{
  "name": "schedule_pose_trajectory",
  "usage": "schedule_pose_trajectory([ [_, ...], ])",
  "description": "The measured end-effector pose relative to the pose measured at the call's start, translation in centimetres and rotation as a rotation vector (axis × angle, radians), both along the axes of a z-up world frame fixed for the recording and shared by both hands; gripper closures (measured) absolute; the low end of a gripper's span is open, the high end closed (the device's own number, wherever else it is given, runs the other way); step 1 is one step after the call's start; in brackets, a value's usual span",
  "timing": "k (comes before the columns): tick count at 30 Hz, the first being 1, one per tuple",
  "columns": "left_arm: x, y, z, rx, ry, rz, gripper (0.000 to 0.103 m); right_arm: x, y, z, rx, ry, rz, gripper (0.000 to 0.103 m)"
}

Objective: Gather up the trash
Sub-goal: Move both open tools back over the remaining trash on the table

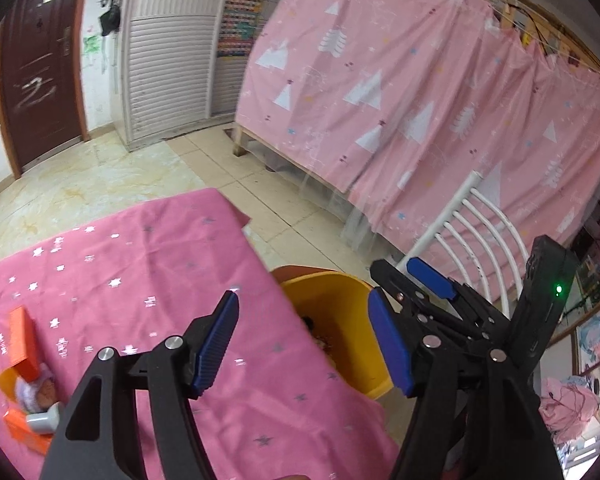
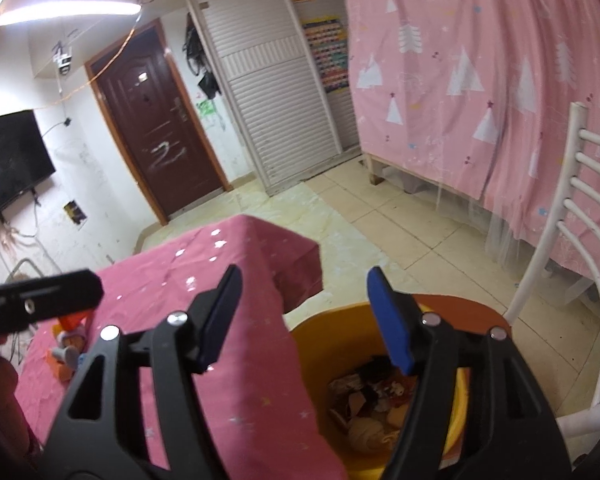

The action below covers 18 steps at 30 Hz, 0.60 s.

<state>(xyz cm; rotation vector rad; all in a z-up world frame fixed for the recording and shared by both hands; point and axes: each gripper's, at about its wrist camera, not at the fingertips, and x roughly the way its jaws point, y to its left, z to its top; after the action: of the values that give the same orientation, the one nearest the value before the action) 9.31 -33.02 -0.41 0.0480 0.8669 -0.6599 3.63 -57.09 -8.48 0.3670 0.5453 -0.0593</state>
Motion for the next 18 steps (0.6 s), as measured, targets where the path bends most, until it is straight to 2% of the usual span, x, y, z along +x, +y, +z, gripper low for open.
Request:
schedule_pose_trajectory([
  [11, -0.1, 6.9, 1.1, 0.027, -0.055, 0.119, 0.041, 1.3, 4.1, 0.5, -0.021, 0.020, 0.109, 0.040],
  [18, 0.9, 11.3, 1.1, 0.034, -0.056, 0.187, 0.039, 2.6, 7.9, 0.7, -0.051, 0.042, 0.189, 0.040],
])
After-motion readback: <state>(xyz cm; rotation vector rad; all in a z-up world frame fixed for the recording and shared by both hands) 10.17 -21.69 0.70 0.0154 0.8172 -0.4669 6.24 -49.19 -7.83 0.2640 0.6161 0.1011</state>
